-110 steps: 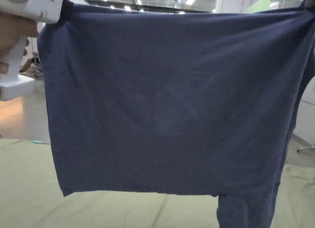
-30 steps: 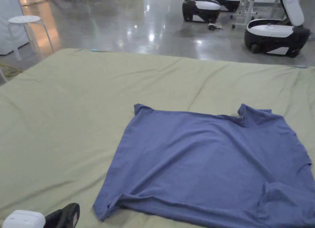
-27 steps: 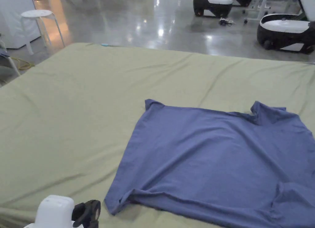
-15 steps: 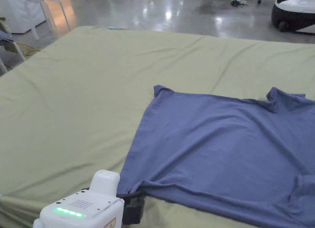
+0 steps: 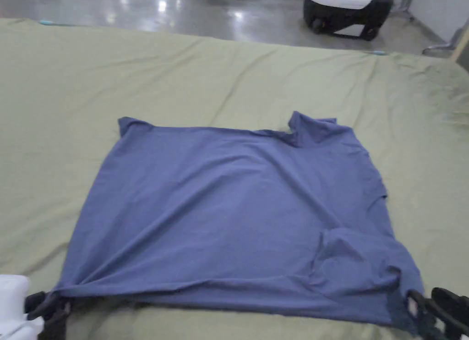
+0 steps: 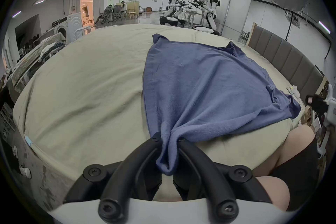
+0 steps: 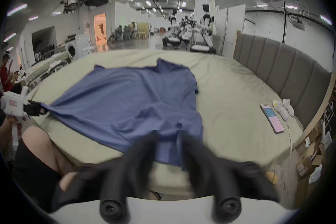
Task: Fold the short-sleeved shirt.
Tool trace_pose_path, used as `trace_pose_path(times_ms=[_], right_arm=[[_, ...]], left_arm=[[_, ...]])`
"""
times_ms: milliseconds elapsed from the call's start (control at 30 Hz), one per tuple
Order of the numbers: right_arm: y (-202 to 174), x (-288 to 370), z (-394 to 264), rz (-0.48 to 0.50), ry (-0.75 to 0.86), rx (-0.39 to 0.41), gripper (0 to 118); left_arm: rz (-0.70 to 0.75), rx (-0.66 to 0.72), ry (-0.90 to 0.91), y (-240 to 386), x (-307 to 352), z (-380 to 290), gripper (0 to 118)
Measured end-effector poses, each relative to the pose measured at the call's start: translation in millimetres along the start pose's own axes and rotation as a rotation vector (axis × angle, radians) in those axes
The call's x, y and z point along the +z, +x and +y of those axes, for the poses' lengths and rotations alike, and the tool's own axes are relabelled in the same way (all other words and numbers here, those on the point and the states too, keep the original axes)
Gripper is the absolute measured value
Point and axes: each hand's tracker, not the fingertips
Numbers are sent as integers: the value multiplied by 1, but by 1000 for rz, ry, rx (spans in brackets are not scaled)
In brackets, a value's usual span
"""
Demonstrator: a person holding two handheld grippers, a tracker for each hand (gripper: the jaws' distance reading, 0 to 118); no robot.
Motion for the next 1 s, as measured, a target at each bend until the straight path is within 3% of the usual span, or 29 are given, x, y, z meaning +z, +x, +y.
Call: trace_pose_path(times_ms=[67, 100, 200, 267, 300, 367, 500, 767, 933, 1000], right_arm=[[9, -12, -6, -16, -70, -29, 116], [15, -15, -10, -7, -17, -45, 118], [26, -36, -17, -4, -98, -61, 115], [20, -45, -16, -13, -135, -54, 105], [19, -49, -18, -21, -142, -51, 90], [20, -56, -23, -22, -156, -30, 4], [29, -42, -23, 10, -131, -119, 5], [42, -37, 38, 31, -93, -63, 5], [47, -96, 103, 80, -139, -19, 5], [49, -127, 122, 50, -177, 9, 5]], left_arm=[[4, -9, 0, 1, 2, 0, 6], [9, -18, -4, 2, 2, 1, 6], [20, -34, -12, 4, 2, 4, 6], [26, -44, -16, 4, 1, 4, 6], [30, -48, -19, 3, 0, 4, 6], [28, -44, -23, 1, 0, 4, 6], [17, -70, -49, 2, 7, 7, 6], [-50, -92, -140, -7, 14, 66, 6], [-97, -81, -226, -26, -29, 126, 6], [-128, -54, -281, -32, -52, 146, 6]])
